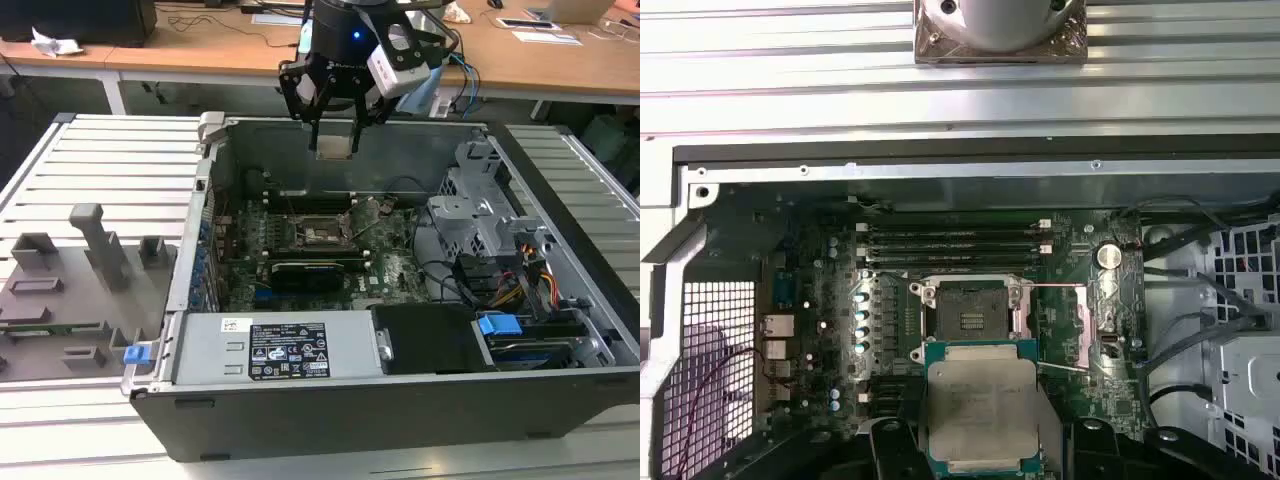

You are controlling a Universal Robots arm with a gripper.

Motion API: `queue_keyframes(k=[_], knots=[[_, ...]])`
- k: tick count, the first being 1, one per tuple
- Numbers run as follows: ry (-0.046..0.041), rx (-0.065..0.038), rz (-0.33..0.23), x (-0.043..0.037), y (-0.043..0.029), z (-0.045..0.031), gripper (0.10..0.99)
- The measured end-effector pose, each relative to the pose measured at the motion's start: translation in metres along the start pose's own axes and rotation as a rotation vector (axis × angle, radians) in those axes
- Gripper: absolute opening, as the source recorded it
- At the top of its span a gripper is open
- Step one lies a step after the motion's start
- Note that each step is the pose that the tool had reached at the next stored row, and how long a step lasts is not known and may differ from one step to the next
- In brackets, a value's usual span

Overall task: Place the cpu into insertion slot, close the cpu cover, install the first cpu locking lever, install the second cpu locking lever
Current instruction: 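Place the cpu into insertion slot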

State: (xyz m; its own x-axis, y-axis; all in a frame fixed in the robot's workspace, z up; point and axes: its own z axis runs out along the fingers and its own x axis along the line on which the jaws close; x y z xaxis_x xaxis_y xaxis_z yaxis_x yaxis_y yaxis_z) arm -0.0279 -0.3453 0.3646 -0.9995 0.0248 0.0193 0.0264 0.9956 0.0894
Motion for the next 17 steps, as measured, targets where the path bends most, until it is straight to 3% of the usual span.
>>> queue_keyframes(k=[17], knots=[[-0.0245,-0.003,0.274,-0.0001,-0.0024,0.0015,0.529]])
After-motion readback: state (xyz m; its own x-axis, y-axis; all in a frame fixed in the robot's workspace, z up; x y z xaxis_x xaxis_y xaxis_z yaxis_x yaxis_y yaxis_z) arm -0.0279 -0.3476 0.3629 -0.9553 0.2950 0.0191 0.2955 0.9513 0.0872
